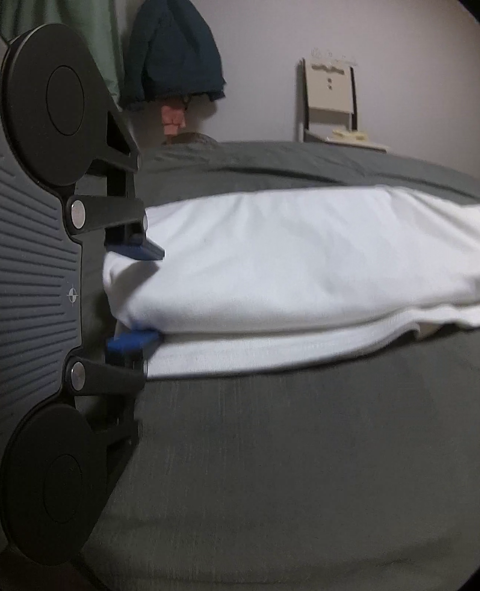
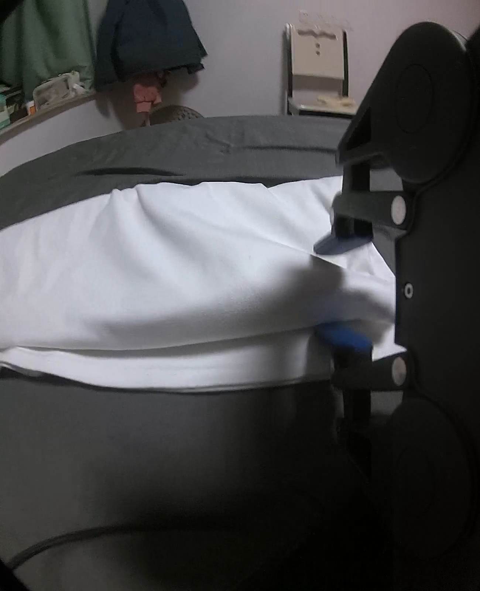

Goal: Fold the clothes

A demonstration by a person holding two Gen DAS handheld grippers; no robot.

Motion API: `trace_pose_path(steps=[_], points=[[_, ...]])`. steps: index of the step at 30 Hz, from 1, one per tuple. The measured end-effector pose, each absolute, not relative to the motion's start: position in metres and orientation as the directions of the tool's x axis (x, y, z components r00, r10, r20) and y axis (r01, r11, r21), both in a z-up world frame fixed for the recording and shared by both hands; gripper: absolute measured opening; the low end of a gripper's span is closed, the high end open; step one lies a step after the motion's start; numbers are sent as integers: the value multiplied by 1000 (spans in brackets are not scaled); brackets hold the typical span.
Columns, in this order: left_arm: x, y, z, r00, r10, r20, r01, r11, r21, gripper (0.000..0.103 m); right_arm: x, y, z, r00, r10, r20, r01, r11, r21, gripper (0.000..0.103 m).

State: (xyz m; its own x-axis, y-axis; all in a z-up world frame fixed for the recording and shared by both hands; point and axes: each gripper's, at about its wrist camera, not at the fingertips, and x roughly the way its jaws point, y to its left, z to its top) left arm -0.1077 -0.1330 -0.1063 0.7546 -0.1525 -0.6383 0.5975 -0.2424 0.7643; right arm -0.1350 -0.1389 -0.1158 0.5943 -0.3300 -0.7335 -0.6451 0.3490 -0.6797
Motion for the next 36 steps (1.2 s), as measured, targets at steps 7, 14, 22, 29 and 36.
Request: trace_pose_path(steps=[7,14,22,29,36], points=[[-109,-126,-79,736,-201,-646,619,-186,763,12,-139,-147,-85,607,-290,-740,-656,341,-673,9],[-124,-113,-85,673,-211,-709,668,-239,705,12,-152,-142,-79,548,-278,-789,-734,293,-613,10],[-121,-111,-92,634,-190,-750,739,-140,660,13,-121,-150,-99,412,-269,-871,-761,423,-491,17],[-110,-87,-69,599,-232,-767,781,-41,623,26,-99,-204,-49,341,-59,-938,-597,757,-265,66],[-66,-75,-35,606,-375,-701,794,330,510,26,-62,-316,-20,519,130,-845,-38,991,128,50]])
